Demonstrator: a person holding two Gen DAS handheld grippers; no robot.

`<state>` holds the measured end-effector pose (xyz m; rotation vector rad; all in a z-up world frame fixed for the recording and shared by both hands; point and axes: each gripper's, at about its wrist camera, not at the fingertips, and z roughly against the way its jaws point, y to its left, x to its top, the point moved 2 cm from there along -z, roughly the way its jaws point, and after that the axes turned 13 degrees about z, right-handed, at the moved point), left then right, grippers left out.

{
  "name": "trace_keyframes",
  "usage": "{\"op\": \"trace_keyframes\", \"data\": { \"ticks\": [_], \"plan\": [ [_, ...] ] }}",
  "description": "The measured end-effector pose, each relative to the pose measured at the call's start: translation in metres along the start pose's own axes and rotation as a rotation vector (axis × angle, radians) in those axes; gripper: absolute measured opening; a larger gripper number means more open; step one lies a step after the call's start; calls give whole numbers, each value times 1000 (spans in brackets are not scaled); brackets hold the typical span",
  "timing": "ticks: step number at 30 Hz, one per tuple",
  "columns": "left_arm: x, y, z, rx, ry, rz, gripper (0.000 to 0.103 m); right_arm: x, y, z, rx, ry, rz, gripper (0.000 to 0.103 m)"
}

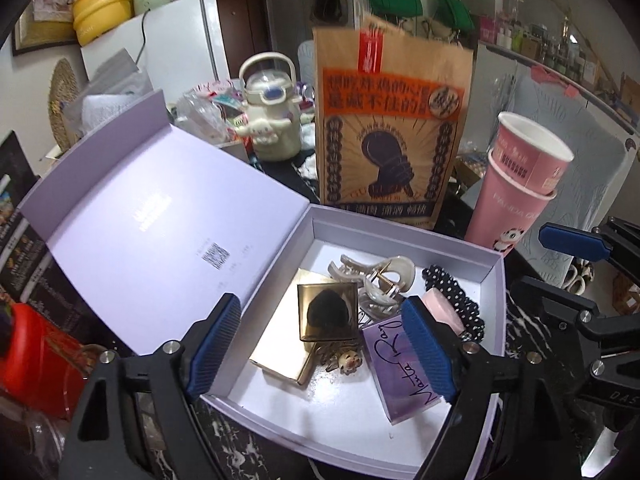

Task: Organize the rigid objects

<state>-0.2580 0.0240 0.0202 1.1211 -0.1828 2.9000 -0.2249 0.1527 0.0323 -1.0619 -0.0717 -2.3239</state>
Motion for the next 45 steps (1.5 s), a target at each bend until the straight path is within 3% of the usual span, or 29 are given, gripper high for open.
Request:
{"op": "trace_keyframes", "data": {
  "ticks": [2,6,16,26,29,45],
  "plan": [
    [2,-1,9,3,-24,-1,101,3,1,7,-6,-16,0,56],
    [2,-3,30,12,-65,-6,101,5,3,23,-35,-38,3,63],
    [-6,-6,81,11,-131,3,101,5,8,67,-88,-94,-27,69],
    [-23,-7,126,20,-183,11,101,-6,22,109,-86,-128,-65,78],
    [-32,-8,133,21,-176,8,101,-11,28,119,-100,-132,-69,84],
    [-79,3,146,68,-142,59,101,-47,53,134,-129,-84,-109,84]
  ]
}}
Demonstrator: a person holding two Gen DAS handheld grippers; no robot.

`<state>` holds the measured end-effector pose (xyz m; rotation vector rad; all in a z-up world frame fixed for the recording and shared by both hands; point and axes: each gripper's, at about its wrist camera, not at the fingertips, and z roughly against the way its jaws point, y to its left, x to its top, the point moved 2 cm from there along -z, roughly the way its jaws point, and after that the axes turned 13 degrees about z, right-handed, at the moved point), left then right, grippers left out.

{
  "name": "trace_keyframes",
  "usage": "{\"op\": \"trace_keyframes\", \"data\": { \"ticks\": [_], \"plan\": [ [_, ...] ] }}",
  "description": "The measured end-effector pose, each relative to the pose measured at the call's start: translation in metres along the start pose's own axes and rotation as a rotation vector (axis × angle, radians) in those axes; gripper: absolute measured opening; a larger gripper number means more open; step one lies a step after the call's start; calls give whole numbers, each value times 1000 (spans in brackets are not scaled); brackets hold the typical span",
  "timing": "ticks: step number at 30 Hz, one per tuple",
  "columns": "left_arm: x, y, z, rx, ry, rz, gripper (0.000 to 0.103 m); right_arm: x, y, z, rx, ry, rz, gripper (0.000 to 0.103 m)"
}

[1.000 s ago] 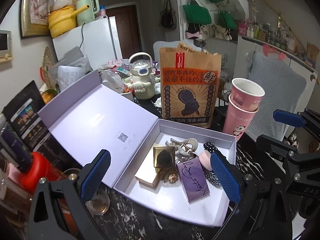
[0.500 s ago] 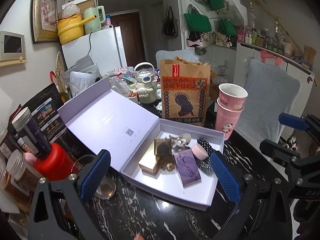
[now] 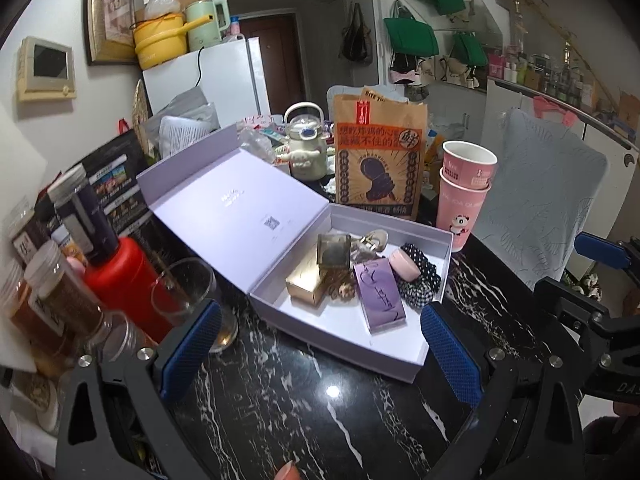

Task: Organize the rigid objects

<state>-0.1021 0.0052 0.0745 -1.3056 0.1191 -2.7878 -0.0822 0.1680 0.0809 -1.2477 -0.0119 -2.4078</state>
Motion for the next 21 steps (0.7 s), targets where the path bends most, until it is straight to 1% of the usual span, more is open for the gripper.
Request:
{"op": "trace_keyframes", "data": {
  "ticks": [7,18,21],
  "plan": [
    [-10,6,-2,-12,36,33,101,-10,4,1,15,22,-14,84],
    [-15,8,-5,-11,60,32,101,-17,10,-6,44,59,-22,84],
    [-15,7,-5,-10,61,29,101,-17,10,-7,40,62,-20,84]
  ]
}}
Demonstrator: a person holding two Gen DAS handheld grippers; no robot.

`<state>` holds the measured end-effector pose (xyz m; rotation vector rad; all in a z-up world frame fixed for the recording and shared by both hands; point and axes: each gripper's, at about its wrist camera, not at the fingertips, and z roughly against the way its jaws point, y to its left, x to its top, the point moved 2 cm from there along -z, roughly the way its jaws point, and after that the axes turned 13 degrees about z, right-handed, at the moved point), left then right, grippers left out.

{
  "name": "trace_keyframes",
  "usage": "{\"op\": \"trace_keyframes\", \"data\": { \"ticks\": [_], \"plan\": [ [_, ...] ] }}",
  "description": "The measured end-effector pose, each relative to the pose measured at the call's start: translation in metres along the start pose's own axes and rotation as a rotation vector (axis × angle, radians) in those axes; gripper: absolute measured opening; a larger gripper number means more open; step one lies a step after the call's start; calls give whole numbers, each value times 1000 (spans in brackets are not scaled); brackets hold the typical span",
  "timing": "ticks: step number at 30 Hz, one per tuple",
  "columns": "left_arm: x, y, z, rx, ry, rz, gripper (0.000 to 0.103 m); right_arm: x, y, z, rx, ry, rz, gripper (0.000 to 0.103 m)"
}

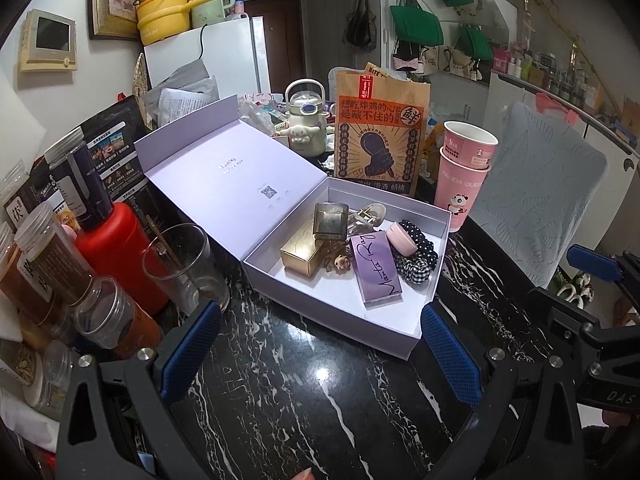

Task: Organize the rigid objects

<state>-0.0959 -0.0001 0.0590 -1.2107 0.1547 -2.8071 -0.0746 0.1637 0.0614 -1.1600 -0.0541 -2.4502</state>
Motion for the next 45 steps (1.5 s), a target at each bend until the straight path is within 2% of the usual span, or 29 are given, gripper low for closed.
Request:
{"op": "trace_keyframes", "data": {
  "ticks": [45],
  "plan": [
    [-4,-12,4,-32,25,-34,101,-6,-6,3,-16,18,-12,84]
  ]
}}
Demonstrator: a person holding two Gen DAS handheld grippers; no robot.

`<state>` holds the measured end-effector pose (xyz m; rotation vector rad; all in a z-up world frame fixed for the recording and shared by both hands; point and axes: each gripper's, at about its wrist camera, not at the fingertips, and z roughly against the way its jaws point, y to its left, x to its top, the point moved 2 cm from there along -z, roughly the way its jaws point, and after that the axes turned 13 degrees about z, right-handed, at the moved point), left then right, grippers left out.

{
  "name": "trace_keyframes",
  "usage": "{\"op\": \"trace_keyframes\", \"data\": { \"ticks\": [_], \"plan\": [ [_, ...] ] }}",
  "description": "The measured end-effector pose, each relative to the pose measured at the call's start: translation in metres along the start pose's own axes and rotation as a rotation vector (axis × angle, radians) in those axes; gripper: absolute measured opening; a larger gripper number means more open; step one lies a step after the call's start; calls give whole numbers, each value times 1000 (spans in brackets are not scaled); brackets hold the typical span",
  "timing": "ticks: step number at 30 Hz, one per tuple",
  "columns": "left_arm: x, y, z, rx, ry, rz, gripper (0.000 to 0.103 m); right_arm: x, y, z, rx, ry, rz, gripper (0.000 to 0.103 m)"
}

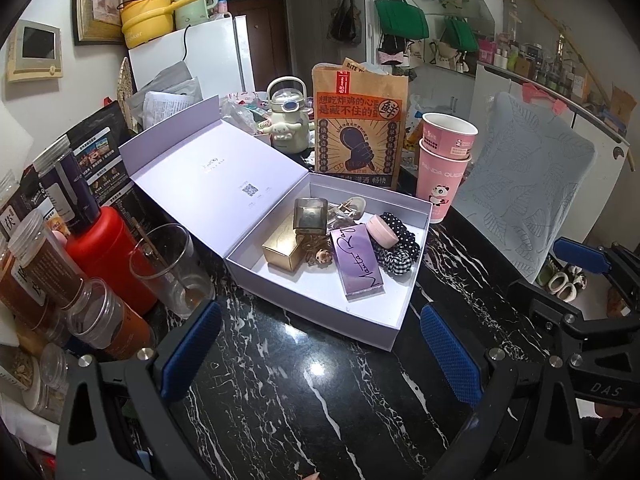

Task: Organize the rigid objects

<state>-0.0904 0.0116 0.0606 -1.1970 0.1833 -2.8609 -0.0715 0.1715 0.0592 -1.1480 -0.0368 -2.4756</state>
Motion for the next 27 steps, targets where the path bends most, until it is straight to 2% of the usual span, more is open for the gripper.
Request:
{"op": "trace_keyframes", "data": {
  "ticks": [13,27],
  "plan": [
    [-1,2,2,5,0,3,101,-1,0,0,-1,2,1,84],
    [-10,-3,-8,1,36,0,101,-8,-3,-3,-2,14,-9,85]
  ]
}}
